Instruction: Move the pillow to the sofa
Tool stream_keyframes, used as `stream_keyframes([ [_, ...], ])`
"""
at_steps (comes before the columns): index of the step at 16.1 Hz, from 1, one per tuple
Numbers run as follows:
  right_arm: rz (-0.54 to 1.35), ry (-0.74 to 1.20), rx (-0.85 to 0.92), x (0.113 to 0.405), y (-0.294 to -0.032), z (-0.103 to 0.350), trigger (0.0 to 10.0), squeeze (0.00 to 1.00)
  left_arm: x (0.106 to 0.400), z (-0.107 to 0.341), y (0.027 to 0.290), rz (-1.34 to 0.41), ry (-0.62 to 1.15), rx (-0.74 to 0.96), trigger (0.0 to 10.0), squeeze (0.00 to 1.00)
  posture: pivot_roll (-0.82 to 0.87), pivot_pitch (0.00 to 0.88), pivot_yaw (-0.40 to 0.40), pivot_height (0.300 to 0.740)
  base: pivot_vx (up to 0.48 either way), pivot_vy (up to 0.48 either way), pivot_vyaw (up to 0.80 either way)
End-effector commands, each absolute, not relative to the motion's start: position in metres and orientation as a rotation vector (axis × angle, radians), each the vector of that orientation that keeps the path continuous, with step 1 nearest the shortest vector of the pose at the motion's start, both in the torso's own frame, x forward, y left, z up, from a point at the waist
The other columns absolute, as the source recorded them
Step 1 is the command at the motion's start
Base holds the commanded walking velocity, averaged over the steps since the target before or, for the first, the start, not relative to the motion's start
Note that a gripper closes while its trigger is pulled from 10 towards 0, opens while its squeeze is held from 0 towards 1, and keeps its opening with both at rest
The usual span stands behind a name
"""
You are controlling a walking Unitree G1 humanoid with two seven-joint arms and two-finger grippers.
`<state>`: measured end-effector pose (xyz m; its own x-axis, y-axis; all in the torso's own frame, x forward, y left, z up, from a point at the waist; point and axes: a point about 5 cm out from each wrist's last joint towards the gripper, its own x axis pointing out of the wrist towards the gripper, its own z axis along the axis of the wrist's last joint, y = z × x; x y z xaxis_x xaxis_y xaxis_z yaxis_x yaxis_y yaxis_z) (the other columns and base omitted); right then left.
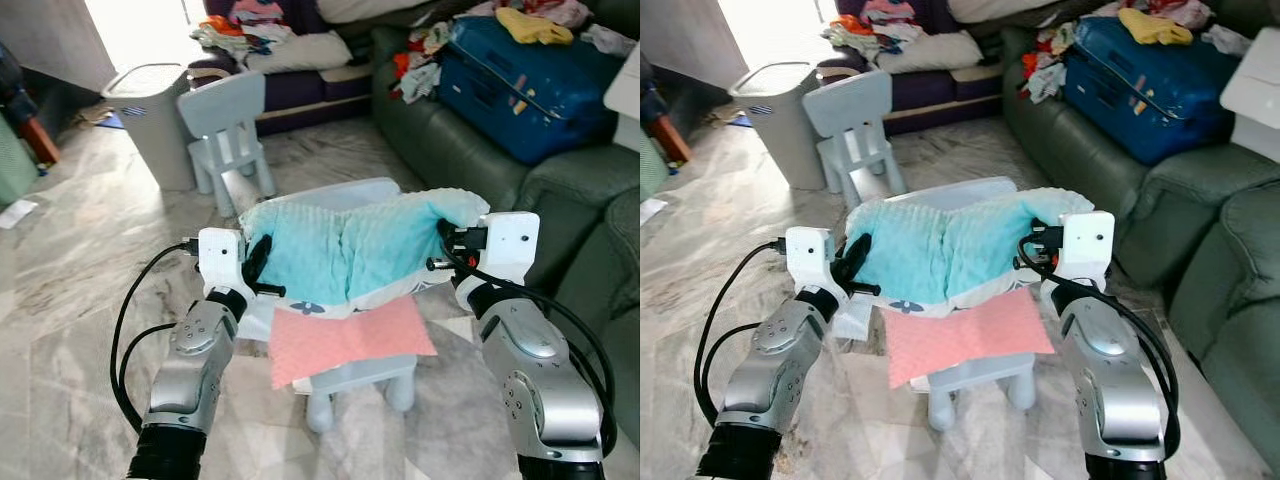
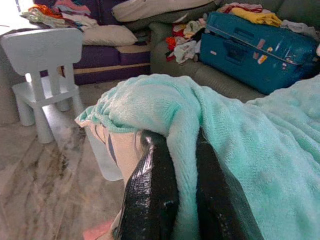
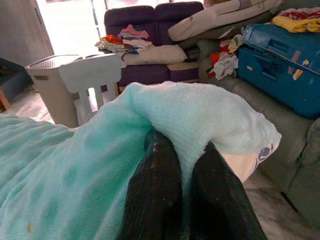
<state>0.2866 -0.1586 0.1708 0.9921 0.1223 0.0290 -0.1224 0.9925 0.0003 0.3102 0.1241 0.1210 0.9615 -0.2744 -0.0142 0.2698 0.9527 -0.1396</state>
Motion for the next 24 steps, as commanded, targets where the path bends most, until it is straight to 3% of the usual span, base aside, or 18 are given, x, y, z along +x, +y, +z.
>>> stream_keyframes([
  [1,0.145,-0.068,0.009,0.285,-0.154,0.182,10.0,0.0,0.312,0.122,0.122,-0.3,0.032,-0.133,10.0,0.0,-0.26,0.0,0.074,0.74,0.0,0.0,-0.73],
  [8,0.146,-0.065,0.01,0.284,-0.154,0.182,10.0,0.0,0.309,0.12,0.115,-0.342,0.045,-0.152,10.0,0.0,-0.26,0.0,0.071,0.74,0.0,0.0,-0.72],
  [12,0.155,-0.071,0.009,0.284,-0.154,0.183,10.0,0.0,0.307,0.119,0.112,-0.358,0.044,-0.165,10.0,0.0,-0.26,0.0,0.068,0.74,0.0,0.0,0.0],
  [24,0.158,-0.059,0.005,0.283,-0.155,0.183,10.0,0.0,0.307,0.118,0.115,-0.34,0.045,-0.176,10.0,0.0,-0.27,0.0,0.062,0.74,0.0,-0.263,0.0],
])
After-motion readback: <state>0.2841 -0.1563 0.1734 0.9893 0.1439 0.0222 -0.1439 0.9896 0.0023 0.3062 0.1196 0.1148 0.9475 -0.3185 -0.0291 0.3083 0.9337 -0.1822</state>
